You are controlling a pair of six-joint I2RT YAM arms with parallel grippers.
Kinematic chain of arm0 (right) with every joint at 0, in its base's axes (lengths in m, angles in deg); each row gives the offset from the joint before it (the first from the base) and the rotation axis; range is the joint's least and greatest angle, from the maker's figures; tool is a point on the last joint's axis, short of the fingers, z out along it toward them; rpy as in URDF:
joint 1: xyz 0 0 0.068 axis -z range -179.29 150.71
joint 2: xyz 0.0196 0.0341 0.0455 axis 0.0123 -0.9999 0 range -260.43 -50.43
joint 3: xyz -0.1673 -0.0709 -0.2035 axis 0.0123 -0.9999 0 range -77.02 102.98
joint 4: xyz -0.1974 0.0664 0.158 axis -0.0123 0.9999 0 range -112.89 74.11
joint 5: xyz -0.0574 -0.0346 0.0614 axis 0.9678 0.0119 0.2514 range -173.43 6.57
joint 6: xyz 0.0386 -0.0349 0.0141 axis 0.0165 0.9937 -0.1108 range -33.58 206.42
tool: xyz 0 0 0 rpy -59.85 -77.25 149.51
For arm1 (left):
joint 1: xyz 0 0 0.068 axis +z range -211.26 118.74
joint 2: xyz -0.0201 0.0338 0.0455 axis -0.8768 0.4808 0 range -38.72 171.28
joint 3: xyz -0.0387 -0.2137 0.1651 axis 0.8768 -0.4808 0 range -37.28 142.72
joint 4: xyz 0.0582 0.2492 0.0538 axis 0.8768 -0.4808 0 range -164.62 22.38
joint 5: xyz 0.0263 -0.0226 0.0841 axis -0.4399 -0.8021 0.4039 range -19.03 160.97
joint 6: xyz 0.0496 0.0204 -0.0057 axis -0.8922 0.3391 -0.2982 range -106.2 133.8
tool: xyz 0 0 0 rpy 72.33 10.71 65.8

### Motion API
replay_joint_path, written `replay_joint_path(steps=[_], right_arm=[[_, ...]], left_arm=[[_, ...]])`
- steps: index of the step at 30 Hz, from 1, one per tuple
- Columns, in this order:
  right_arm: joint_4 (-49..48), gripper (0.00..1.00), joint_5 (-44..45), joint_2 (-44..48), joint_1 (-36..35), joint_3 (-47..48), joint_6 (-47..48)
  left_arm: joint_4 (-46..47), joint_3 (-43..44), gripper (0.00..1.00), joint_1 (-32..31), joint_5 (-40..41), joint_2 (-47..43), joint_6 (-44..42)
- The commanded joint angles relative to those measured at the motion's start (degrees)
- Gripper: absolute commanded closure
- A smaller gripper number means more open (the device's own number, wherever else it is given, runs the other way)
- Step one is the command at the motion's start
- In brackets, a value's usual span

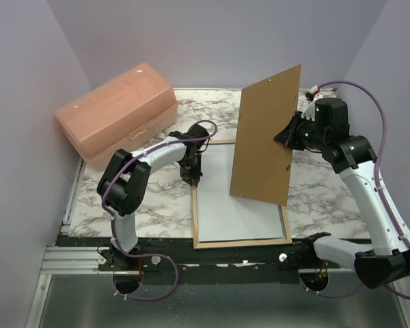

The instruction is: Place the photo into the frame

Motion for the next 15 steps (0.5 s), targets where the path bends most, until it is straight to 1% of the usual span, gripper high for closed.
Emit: replay_joint_path(steps=[1,6,9,15], right_arm=[[-2.31,1.00,-5.14,-0.80,-0.14,2.67,0.63],[-2.23,1.00,-8.72,-1.88,-0.13,2.58,0.97],[-2.40,1.00,-10.46,-2.42,-0.13,2.51,0.87],[-3.04,1.00,-14.08,-3.15,-0.12,2.05,-0.03]], left_arm=[[-1.25,1.11,0.88,0.53,3.13,0.46,-2.96],[-0.98,-1.15,0.90,2.13,3.95,-1.36,-4.67],[-0.64,-2.81,0.91,3.11,6.13,-2.59,-5.88],[0.88,-5.37,0.90,4.69,5.81,-4.48,-6.00]])
